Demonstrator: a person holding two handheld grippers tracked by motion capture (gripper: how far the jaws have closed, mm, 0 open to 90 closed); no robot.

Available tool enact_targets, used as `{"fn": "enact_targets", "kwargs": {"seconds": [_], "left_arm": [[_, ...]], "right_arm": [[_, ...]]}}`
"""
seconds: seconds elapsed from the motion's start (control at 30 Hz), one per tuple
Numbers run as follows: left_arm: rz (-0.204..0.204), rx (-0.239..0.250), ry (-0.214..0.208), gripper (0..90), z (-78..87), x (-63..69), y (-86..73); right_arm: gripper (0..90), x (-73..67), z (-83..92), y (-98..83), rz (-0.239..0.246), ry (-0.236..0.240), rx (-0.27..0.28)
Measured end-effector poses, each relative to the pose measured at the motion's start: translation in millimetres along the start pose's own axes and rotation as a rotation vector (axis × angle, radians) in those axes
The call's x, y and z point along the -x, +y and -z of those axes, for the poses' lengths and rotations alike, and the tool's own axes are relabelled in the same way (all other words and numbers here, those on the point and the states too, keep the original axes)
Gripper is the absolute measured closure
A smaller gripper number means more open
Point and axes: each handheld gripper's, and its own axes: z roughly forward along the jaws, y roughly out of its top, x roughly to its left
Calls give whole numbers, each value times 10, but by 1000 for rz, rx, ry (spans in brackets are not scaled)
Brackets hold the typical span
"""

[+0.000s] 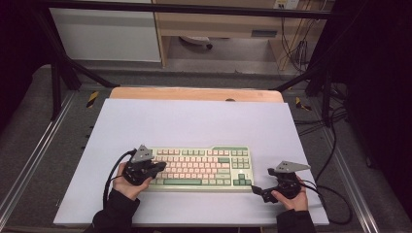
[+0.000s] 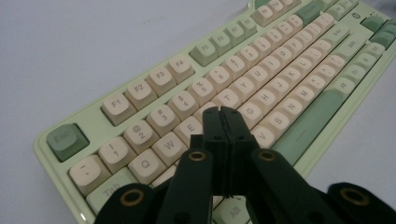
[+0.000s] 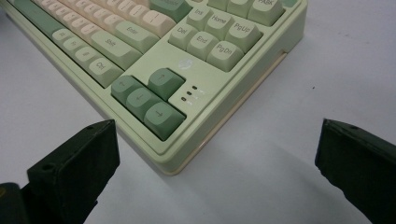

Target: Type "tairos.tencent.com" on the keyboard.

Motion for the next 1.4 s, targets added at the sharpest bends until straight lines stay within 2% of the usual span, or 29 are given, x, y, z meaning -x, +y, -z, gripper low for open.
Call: {"fn": "enact_targets", "kwargs": {"seconds": [0.3,0.7,0.97,1.13,1.4], "left_arm": [[-2,-18,-5,896,-106,48,68],[-9,-28,-9,896,-354,165,188],[-4,-31,2,896,-419,163,186],[-19,-44,12,897,-486,171,180],[-24,-38,26,898,-508,162,168]], "right_arm": [[4,2,-8,-2,5,0,-1],[3,2,-11,-3,7,3,-7],[4,3,-13,-4,7,6,-10],[4,1,-21,-6,9,4,-13],[4,4,-22,-6,11,6,-14]]}}
